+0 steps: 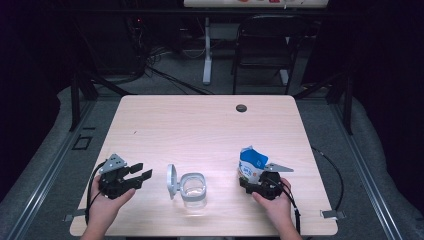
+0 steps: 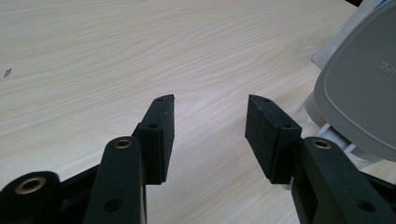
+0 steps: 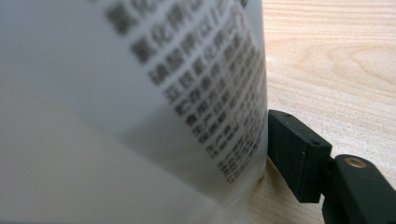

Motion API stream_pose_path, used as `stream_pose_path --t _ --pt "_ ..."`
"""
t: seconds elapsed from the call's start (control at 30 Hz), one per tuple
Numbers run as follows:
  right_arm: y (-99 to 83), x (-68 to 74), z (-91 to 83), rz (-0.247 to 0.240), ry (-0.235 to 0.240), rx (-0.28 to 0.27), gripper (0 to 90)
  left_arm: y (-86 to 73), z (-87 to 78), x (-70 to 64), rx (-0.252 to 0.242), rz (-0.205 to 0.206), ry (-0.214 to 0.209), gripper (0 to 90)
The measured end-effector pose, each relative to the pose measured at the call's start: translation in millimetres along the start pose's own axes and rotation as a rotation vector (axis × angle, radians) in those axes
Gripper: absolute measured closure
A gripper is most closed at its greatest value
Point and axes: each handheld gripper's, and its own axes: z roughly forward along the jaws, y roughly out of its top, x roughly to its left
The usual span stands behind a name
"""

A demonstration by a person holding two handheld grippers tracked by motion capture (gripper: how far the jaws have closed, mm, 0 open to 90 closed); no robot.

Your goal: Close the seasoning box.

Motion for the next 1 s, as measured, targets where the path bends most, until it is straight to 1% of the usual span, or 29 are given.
stream_pose_path --t 0.03,0.07,0.1,0.13,0.17,0.2,0.5,1.0 --pt "0.2 -0.5 -0.7 -0.011 -0.013 0.015 38.5 -0.1 0.2 0.1 -0.001 -0.001 0.000 53.1" --pt "0.2 -0.2 -0.5 -0.010 -0.013 0.011 38.7 -0.2 0.1 0.2 -0.001 -0.001 0.000 53.1" --pt "0.0 0.2 0.0 -0.003 0.000 -0.001 39.0 -0.1 0.0 0.3 -0.001 -0.001 0.000 53.1" --pt "0.2 -0.3 -0.6 -0.013 -0.012 0.011 39.1 -0.1 -0.1 0.3 -0.001 -0.001 0.001 53.1" --pt "0.2 -0.6 -1.1 -0.012 -0.011 0.016 39.4 -0.1 -0.1 0.3 -0.002 -0.001 0.001 53.0" --pt "0.0 -0.4 -0.5 -0.001 0.006 0.001 39.5 -0.1 -0.1 0.3 -0.002 -0.001 0.001 53.1" --pt "-0.3 -0.4 -0.6 -0.010 0.006 -0.008 41.2 -0.4 0.2 0.5 -0.001 -0.004 0.001 53.1" --pt "0.0 -1.0 -1.6 -0.018 0.010 -0.004 42.3 -1.6 1.5 0.5 0.010 -0.005 0.003 53.1"
